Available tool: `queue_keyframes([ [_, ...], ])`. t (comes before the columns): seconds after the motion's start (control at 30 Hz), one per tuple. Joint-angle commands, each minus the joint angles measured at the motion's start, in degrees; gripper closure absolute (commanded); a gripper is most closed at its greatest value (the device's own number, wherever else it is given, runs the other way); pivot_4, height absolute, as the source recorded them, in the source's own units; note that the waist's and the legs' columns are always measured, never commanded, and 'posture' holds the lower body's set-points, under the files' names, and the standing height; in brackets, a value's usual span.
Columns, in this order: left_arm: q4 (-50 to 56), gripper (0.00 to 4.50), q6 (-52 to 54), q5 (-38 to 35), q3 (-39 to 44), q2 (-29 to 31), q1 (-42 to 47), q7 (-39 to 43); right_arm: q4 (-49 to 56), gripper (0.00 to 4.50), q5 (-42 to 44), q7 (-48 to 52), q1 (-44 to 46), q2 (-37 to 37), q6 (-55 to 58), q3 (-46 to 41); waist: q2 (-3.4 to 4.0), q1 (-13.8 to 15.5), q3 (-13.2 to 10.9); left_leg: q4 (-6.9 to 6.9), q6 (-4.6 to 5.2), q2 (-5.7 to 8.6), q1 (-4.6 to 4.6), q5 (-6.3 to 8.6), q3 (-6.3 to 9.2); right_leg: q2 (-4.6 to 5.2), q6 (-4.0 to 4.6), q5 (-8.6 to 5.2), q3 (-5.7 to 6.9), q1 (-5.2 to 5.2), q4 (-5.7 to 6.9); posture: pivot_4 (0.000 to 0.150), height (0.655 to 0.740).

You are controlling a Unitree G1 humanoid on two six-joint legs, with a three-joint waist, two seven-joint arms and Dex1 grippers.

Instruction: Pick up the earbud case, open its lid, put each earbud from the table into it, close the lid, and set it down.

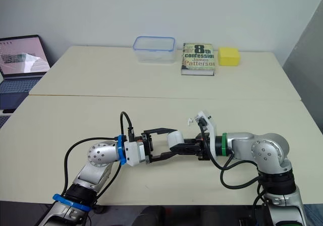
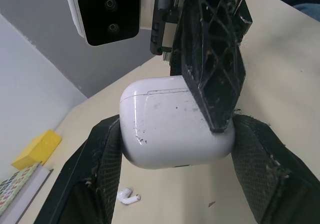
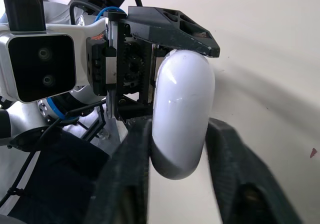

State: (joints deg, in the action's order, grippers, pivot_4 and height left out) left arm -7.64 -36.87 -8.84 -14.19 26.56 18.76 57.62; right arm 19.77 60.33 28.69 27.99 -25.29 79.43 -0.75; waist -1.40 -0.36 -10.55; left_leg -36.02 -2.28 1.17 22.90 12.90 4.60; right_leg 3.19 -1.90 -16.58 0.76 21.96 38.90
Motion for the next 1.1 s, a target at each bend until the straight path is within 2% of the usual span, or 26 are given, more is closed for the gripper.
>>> queue_keyframes([
  [0.03, 1.5, 1.71, -0.8, -1.2, 0.6, -0.3, 0.2, -0.7, 0.5, 3.71, 0.8, -0.1, 1.0, 0.1, 0.1, -0.6, 0.00, 0.0, 0.0, 0.00, 0.00, 0.00, 0.00, 0.00, 0.00, 0.00, 0.00, 0.00, 0.00, 0.00, 0.01, 0.150, 0.7387],
  [0.2, 2.4, 1.71, 0.8, -3.5, 0.4, -0.1, -0.5, 0.4, 0.4, 3.71, 1.2, -0.1, 1.2, 0.2, 0.4, -0.9, 0.00, 0.0, 0.0, 0.00, 0.00, 0.00, 0.00, 0.00, 0.00, 0.00, 0.00, 0.00, 0.00, 0.01, 0.01, 0.150, 0.7387],
  [0.27, 3.1, 0.96, 3.6, -4.6, 0.9, 0.1, -0.5, 0.3, 0.3, 3.71, 1.4, 0.1, 1.4, -0.1, 0.5, -0.8, 0.00, 0.0, 0.0, 0.00, 0.00, -0.01, 0.00, 0.00, 0.00, 0.00, 0.00, 0.00, -0.01, 0.02, 0.01, 0.150, 0.7387],
  [0.37, 3.5, 0.14, 4.7, -3.8, 2.4, 0.7, 0.2, -1.1, 2.7, 3.71, -1.1, 3.2, 1.8, -4.2, -1.0, 2.2, 0.03, -0.1, 0.0, 0.00, 0.00, -0.02, 0.01, 0.00, 0.01, 0.00, 0.00, 0.00, -0.01, 0.02, 0.02, 0.150, 0.7387],
  [0.4, 3.6, 0.01, 5.7, -3.9, 3.3, 1.3, 0.3, -1.5, 3.8, 3.71, -2.5, 4.7, 1.9, -6.5, -2.2, 3.7, 0.03, -0.1, 0.0, 0.00, 0.00, -0.02, 0.02, 0.00, 0.02, 0.00, 0.00, 0.00, -0.02, 0.03, 0.02, 0.150, 0.7387],
  [0.5, 4.2, 0.00, 8.1, -5.3, 3.5, 5.7, -0.7, 2.6, 6.1, 3.71, -6.8, 9.0, 2.6, -12.3, -6.9, 7.1, 0.03, -0.1, 0.0, 0.02, 0.00, 0.03, 0.02, 0.00, 0.01, -0.01, -0.01, -0.01, -0.03, 0.06, 0.01, 0.150, 0.7387],
  [0.53, 5.2, 0.00, 11.8, -6.6, 3.3, 7.6, -1.4, 4.2, 6.7, 3.71, -8.8, 10.6, 3.1, -14.4, -9.0, 8.4, 0.03, -0.2, 0.0, 0.02, 0.00, 0.03, 0.02, 0.00, 0.01, -0.07, -0.01, -0.01, 0.01, 0.07, 0.00, 0.150, 0.7387],
  [0.63, 11.7, 0.00, 32.2, -12.4, 2.6, 13.8, -3.5, 6.4, 8.1, 3.71, -16.6, 15.9, 5.0, -20.5, -16.4, 13.8, 0.13, -0.8, -0.1, 0.06, 0.00, -0.01, 0.02, 0.00, 0.02, -0.10, -0.03, -0.03, 0.02, 0.12, 0.03, 0.150, 0.7387],
  [0.73, 19.0, 0.00, 49.6, -19.7, 2.6, 17.1, -3.1, 6.7, 8.8, 3.71, -25.0, 20.5, 6.8, -24.8, -24.0, 19.7, 0.13, -1.4, -0.1, 0.05, 0.00, -0.30, 0.04, 0.00, 0.03, -0.10, -0.28, -0.18, 0.00, 0.13, 0.02, 0.150, 0.7387],
  [0.87, 25.6, 0.00, 63.6, -22.1, 1.2, 16.2, 1.1, 3.1, 9.3, 3.71, -35.8, 24.9, 8.4, -28.0, -33.0, 27.0, 0.10, -1.3, -0.1, 0.04, 0.00, -0.30, 0.05, 0.00, 0.03, -0.10, -0.31, -0.18, 0.05, 0.10, -0.02, 0.150, 0.7387],
  [1.1, 27.7, 0.00, 67.1, -16.6, -2.3, 13.4, 4.7, 1.0, 8.1, 3.71, -43.7, 27.9, 8.8, -26.0, -37.8, 30.4, 0.10, -1.5, -0.1, 0.03, -0.02, -0.34, 0.04, 0.00, -0.03, -0.12, -0.26, -0.16, -0.04, 0.14, 0.03, 0.150, 0.7387],
])
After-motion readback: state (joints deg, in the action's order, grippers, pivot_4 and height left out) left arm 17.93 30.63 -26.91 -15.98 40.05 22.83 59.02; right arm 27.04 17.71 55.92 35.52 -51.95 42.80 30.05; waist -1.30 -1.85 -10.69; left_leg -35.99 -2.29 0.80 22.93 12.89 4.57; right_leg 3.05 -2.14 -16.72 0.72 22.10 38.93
